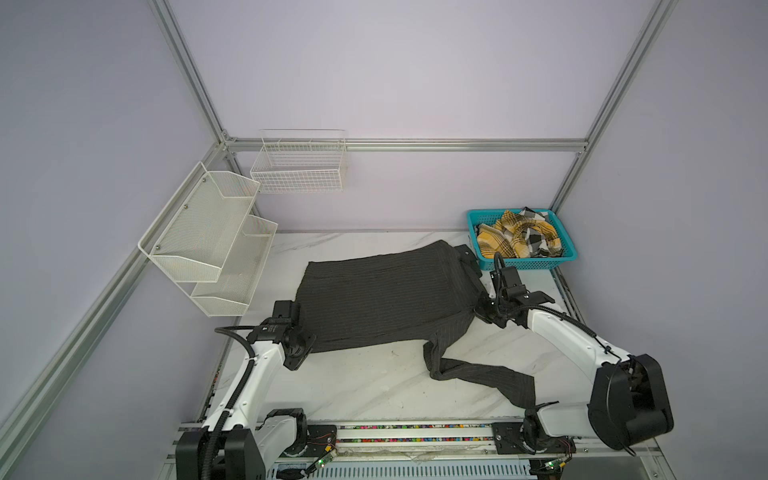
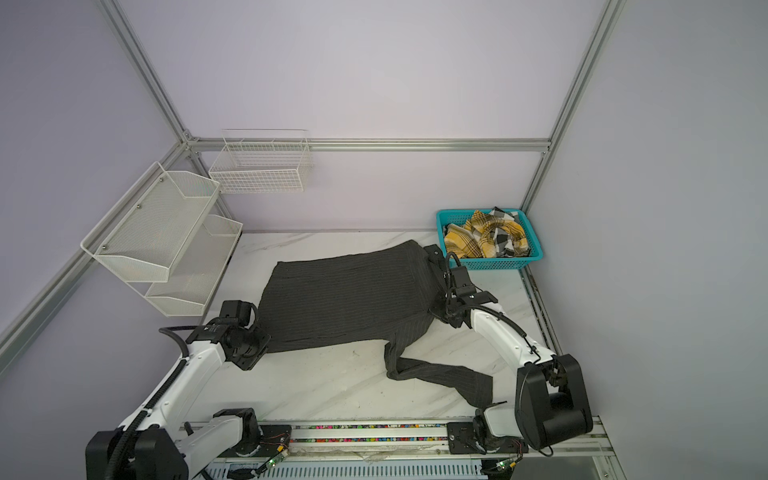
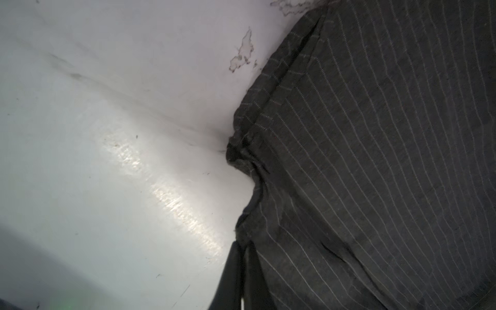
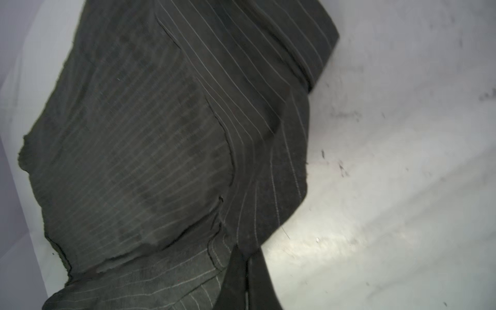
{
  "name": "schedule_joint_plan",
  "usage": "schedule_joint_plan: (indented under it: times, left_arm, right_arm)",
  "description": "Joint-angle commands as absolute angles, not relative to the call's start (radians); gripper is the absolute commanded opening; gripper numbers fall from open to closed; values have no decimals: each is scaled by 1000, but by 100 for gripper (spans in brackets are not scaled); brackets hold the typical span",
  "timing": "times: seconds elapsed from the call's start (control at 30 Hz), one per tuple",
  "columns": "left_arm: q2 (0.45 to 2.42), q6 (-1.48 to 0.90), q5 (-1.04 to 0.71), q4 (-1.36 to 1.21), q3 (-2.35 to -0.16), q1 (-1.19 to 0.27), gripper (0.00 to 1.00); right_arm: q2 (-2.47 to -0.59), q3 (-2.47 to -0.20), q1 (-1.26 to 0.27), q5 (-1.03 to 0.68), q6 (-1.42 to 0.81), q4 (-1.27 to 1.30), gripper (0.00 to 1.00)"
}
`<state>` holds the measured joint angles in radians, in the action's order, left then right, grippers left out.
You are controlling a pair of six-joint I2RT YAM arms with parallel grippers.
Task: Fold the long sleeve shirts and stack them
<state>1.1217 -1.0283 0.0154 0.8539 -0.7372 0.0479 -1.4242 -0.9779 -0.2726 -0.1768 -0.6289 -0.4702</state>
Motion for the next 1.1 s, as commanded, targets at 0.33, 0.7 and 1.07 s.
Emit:
schedule_joint_plan:
  times: [0.33, 0.7, 1.07]
  left_arm:
    - [1701, -927, 35, 686, -1148, 101, 29]
    - [1618, -978, 80, 746, -1177, 61, 64]
    - [1617, -1058, -57, 532, -1039, -101, 28]
  right_arm:
    - [-1998, -1463, -263, -249, -505, -455, 39]
    - [-1811, -1398, -292, -130, -427, -550, 60]
    - [-1553, -1132, -463, 98, -507, -740, 70]
